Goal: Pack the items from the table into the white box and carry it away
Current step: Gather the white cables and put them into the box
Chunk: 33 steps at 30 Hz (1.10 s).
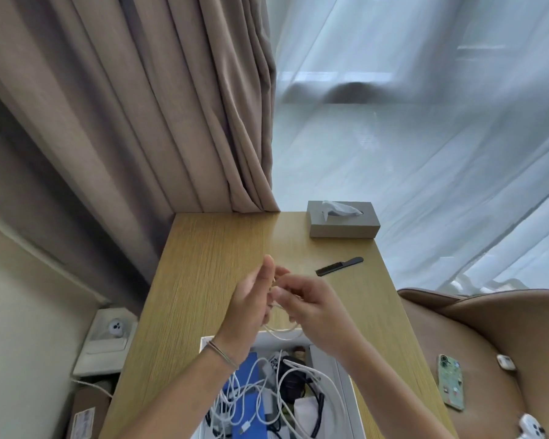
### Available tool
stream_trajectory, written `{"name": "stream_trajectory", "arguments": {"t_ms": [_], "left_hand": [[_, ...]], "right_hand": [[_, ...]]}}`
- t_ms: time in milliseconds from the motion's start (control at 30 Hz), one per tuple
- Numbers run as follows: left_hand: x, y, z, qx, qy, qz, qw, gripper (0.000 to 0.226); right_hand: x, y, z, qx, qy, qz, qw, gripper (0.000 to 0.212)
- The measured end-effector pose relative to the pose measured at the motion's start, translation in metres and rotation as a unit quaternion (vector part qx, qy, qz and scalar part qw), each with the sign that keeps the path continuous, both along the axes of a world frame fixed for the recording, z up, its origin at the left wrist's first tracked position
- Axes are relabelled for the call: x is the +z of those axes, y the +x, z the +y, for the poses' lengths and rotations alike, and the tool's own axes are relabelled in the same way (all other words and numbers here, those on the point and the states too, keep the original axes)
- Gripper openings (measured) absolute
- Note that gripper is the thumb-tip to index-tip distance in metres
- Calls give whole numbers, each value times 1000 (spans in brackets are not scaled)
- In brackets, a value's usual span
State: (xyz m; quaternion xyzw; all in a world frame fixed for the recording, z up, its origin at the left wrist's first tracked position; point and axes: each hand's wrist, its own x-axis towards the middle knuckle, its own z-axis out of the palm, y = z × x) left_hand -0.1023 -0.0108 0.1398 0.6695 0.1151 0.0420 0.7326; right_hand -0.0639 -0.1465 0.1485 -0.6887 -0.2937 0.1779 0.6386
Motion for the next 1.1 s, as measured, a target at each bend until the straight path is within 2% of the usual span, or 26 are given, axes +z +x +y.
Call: {"name": "stream_trajectory", "arguments": {"t_ms": [133, 267, 333, 467, 633, 733, 867, 1033, 1100], "left_hand": [[-15, -7, -9, 64, -1, 43, 997, 46], [-36, -11, -14, 80, -16, 101, 992, 43], [-51, -16, -11, 83, -16, 146, 986, 43], [-93, -33, -2, 70, -6, 237, 969, 35], [-141, -43, 0, 49, 117, 275, 953, 43], [-160, -42, 0, 56, 211, 261, 940, 48], [-177, -46, -4, 51, 353, 193, 914, 49], [-196, -49, -9, -1, 466, 81, 881, 30], [-203, -52, -9, -23, 514, 55, 856, 23]], "right_hand": [[-12, -9, 1, -73, -91, -42, 992, 16], [-25, -18, -1, -114, -165, -79, 976, 7], [-33, -20, -8, -127, -158, -68, 977, 5], [-57, -21, -28, -160, -155, -20, 975, 14], [-82, -24, -42, -145, -178, 45, 972, 23], [-94, -30, -43, -132, -182, 72, 972, 24], [-108, -37, -45, -124, -202, 82, 968, 26], [-122, -42, -54, -124, -208, 94, 966, 23], [-126, -42, -57, -127, -216, 96, 963, 24]]}}
